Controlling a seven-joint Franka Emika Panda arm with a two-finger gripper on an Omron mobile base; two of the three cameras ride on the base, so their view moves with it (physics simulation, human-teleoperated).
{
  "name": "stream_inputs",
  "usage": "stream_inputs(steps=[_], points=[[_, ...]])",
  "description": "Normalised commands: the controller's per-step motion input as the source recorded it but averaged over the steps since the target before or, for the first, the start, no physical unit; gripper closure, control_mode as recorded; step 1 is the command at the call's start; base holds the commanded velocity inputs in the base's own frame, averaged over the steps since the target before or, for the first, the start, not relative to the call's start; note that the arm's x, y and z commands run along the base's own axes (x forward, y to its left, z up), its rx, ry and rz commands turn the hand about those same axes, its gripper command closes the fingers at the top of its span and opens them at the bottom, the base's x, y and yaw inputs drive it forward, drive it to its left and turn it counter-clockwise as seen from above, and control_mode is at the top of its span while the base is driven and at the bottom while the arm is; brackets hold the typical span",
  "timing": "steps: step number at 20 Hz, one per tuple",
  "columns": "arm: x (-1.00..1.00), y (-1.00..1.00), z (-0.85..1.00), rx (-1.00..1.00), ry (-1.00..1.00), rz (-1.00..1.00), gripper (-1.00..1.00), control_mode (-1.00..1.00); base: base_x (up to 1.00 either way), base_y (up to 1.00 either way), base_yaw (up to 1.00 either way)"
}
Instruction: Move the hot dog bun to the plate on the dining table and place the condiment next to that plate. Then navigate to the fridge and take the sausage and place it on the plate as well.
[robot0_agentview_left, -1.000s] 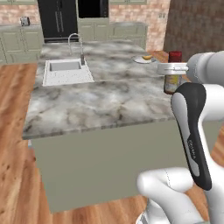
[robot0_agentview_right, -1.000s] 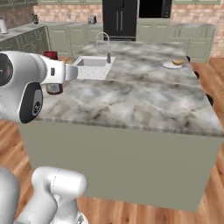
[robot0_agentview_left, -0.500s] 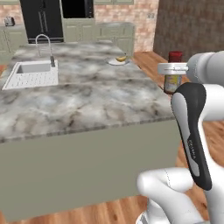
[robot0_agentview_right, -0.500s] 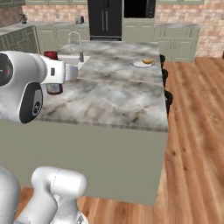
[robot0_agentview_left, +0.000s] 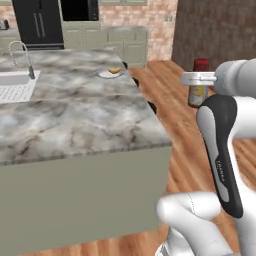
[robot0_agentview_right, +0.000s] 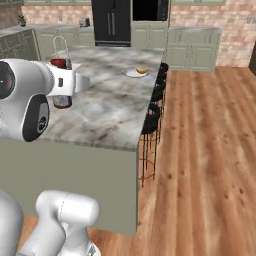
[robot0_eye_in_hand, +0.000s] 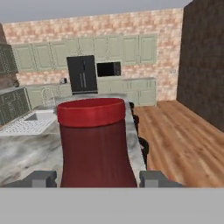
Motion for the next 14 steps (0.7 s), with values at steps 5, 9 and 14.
stream_inputs(steps=[5, 9, 14], points=[[0.0, 0.0, 0.0, 0.0, 0.0, 0.0, 1.0, 1.0, 0.7, -0.88, 0.21], [0.0, 0.0, 0.0, 0.0, 0.0, 0.0, 1.0, 1.0, 0.7, -0.85, 0.28], [0.0, 0.0, 0.0, 0.0, 0.0, 0.0, 1.0, 1.0, 0.69, -0.84, 0.3]])
